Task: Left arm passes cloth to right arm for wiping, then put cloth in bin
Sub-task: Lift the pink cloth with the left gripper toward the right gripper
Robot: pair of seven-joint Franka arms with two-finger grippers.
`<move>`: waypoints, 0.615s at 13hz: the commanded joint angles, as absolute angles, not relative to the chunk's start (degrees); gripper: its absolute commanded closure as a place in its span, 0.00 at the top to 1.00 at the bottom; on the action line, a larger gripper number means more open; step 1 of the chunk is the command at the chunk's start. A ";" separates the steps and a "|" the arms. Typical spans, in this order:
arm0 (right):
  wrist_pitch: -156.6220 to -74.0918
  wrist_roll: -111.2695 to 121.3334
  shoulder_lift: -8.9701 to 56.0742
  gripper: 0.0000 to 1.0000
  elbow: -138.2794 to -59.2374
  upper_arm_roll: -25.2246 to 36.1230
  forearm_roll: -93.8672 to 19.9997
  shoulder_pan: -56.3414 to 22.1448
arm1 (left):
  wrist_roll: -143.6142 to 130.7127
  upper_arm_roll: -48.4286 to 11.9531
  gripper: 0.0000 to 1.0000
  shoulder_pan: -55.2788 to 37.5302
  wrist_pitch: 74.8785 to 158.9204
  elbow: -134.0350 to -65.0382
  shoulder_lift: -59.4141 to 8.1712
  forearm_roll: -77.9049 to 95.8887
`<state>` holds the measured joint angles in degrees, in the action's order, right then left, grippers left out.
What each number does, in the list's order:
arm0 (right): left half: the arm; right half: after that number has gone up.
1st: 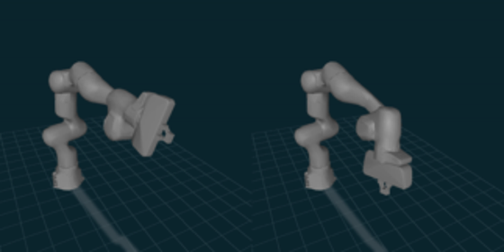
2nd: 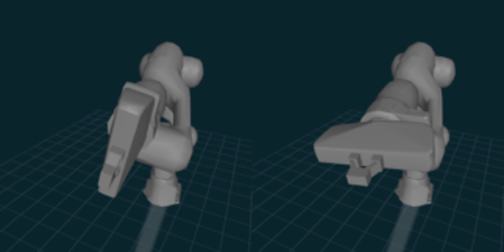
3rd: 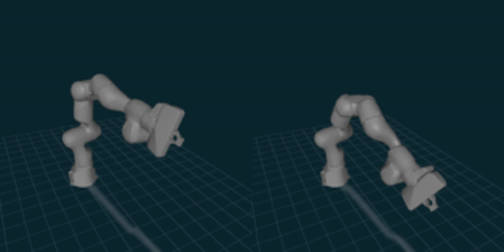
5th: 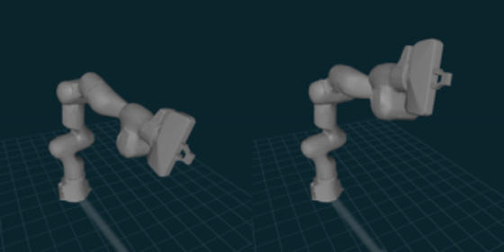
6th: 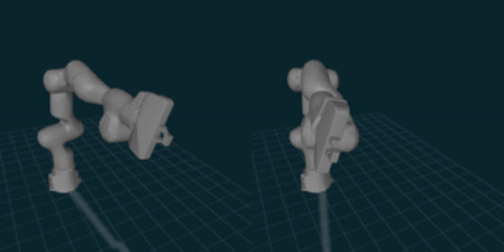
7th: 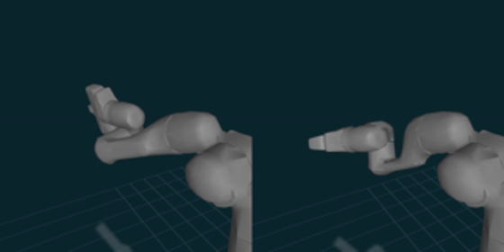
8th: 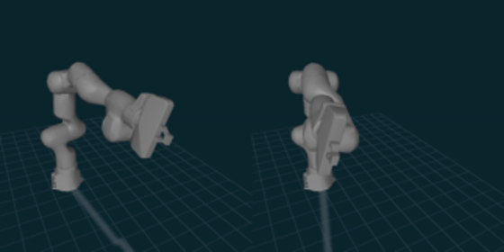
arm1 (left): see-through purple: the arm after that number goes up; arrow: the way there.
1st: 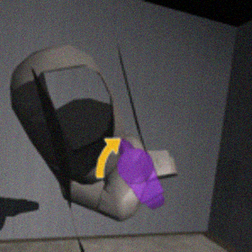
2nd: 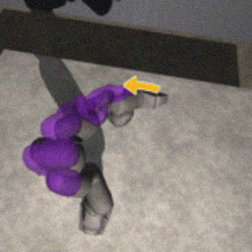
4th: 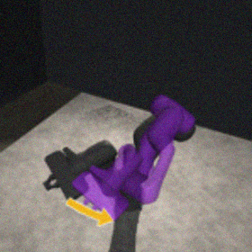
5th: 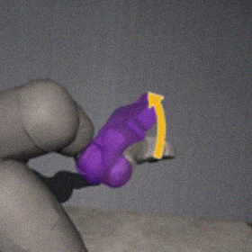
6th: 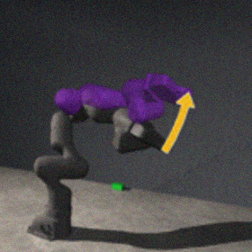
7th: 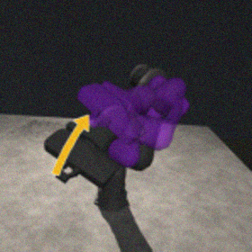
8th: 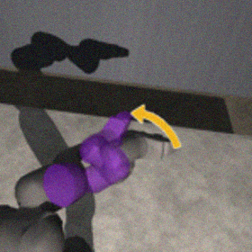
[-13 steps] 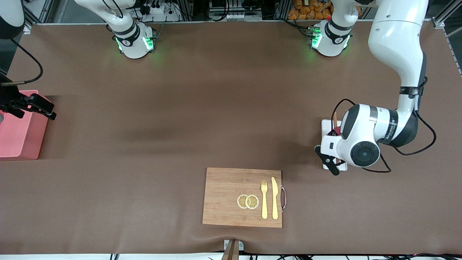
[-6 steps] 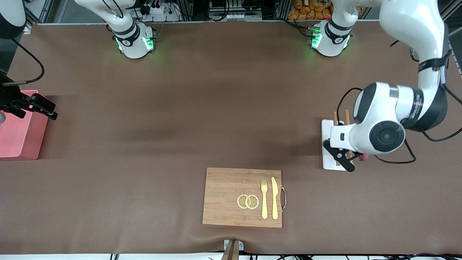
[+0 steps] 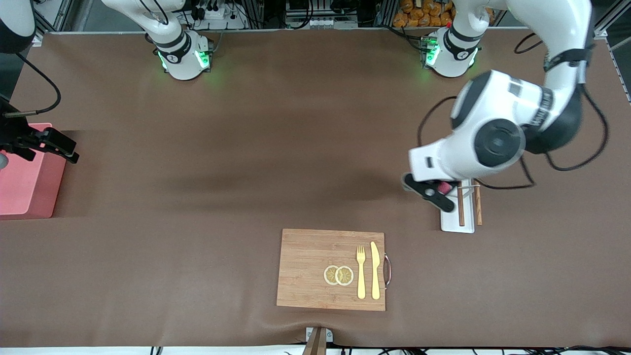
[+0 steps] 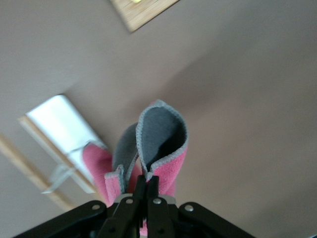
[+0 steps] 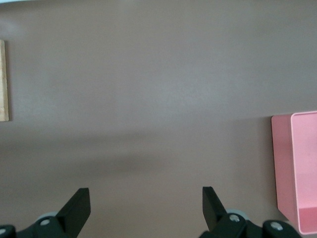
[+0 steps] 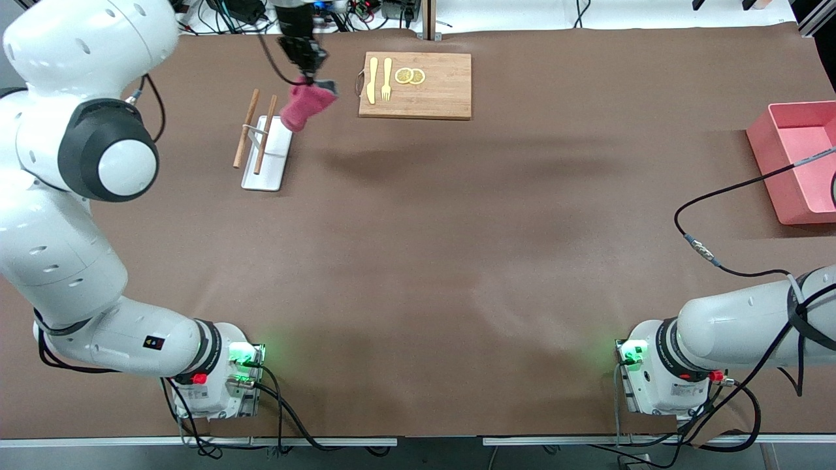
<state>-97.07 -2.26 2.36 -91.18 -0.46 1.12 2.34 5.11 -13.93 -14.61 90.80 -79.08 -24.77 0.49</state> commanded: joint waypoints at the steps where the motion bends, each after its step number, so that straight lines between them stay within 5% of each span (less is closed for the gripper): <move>1: -93.36 -8.57 3.42 1.00 -90.79 -0.79 0.36 3.86 | -7.25 -16.17 0.00 -17.48 96.12 -76.82 -26.63 8.13; 8: -84.90 -45.38 6.41 1.00 -90.79 -0.97 -13.53 -0.95 | -38.02 -16.44 0.00 -34.17 125.89 -76.90 -30.14 18.17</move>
